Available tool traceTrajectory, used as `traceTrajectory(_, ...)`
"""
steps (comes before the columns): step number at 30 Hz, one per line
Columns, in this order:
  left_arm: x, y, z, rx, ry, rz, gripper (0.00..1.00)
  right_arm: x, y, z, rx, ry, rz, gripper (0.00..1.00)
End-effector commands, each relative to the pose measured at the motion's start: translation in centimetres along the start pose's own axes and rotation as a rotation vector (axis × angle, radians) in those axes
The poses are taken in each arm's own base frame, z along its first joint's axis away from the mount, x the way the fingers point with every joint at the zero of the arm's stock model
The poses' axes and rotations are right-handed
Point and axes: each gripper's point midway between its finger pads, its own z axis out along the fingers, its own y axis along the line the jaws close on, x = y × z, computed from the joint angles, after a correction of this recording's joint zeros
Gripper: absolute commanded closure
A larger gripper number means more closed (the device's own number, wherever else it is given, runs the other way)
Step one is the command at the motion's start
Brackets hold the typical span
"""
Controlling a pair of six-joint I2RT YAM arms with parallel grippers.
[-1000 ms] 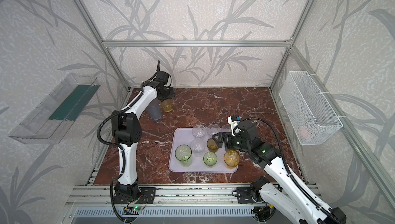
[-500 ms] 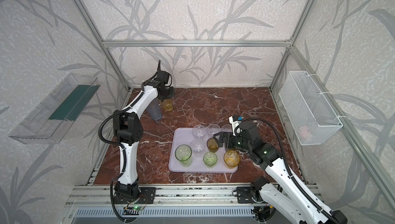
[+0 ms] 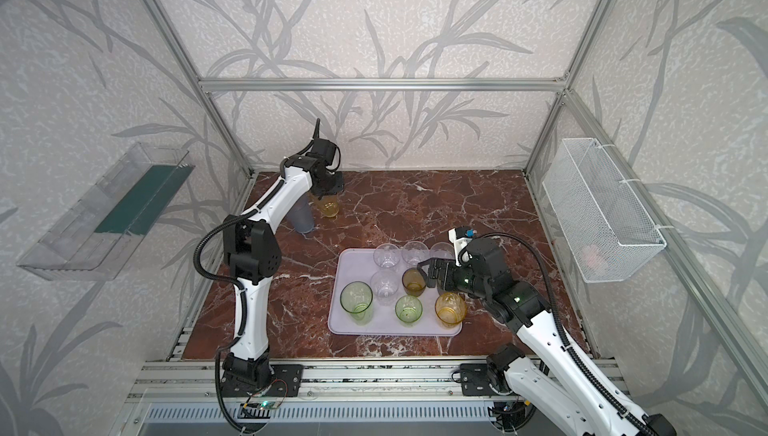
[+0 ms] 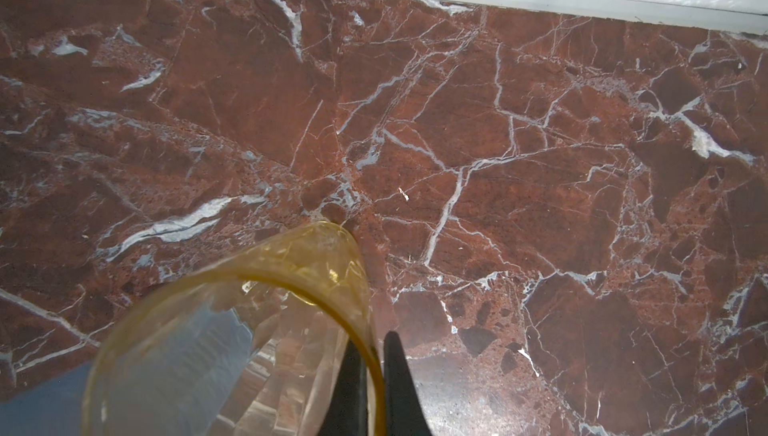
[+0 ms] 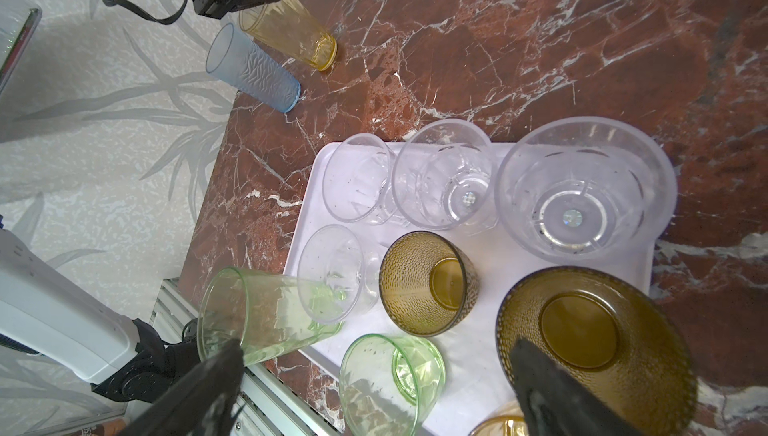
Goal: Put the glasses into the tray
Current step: 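Lower the left gripper into the yellow glass, grip and lift it, then carry the yellow glass with the left gripper toward the tray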
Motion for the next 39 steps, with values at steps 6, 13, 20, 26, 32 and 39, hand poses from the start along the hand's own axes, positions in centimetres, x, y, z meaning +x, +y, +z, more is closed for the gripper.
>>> traceTrajectory(6, 0.2, -2.5, -7.2, 0.023, -0.078, 0.058, 1.00, -0.1, 0.7, -0.6, -0.052, -0.014, 0.018, 0.01)
traceTrajectory(13, 2.6, -2.8, -10.6, 0.052, -0.132, 0.038, 1.00, 0.0, 1.0, -0.7, -0.073, -0.011, 0.012, 0.01)
traceTrajectory(20, 5.2, -2.2, -14.1, 0.052, -0.193, 0.030, 1.00, 0.1, 1.3, -0.5, -0.100, 0.000, 0.017, 0.01)
traceTrajectory(26, 7.5, -2.5, -16.7, 0.089, -0.234, 0.035, 1.00, 0.2, 1.4, -0.6, -0.117, -0.003, 0.024, 0.01)
traceTrajectory(32, 10.5, -2.2, -18.8, 0.094, -0.227, 0.064, 1.00, 0.4, 1.5, -0.5, -0.135, -0.008, 0.026, 0.01)
traceTrajectory(39, 14.2, -2.2, -19.3, 0.096, -0.160, 0.116, 1.00, 0.4, 1.4, -0.3, -0.143, -0.012, 0.060, 0.01)
